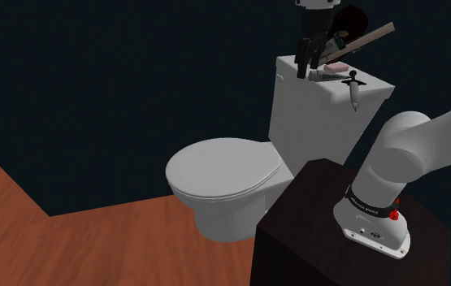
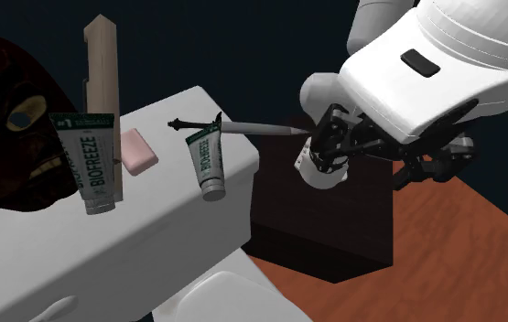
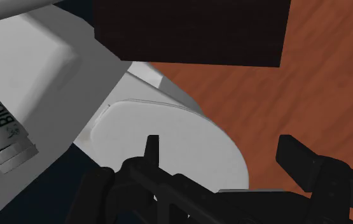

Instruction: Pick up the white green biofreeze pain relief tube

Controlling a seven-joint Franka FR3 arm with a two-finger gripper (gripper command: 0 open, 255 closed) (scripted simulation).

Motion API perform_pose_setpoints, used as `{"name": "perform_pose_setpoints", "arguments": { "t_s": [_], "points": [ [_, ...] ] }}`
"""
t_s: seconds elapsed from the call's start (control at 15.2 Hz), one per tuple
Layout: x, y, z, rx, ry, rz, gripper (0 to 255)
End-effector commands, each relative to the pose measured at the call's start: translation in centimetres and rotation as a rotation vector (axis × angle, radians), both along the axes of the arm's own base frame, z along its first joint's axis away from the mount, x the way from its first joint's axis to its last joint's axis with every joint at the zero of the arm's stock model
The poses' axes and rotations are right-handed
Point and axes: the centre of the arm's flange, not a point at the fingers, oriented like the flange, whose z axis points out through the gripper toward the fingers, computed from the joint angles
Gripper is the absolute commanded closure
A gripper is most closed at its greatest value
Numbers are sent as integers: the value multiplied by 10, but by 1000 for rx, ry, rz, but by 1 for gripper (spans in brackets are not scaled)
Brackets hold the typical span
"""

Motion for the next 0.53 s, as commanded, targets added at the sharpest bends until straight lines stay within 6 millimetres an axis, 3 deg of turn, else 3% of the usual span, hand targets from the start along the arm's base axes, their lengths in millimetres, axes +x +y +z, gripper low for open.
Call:
{"name": "perform_pose_setpoints", "arguments": {
  "t_s": [0.0,0.46],
  "points": [
    [0,0,0,0,0,0,0],
    [-18,-96,-11,34,-42,214,0]
  ]
}}
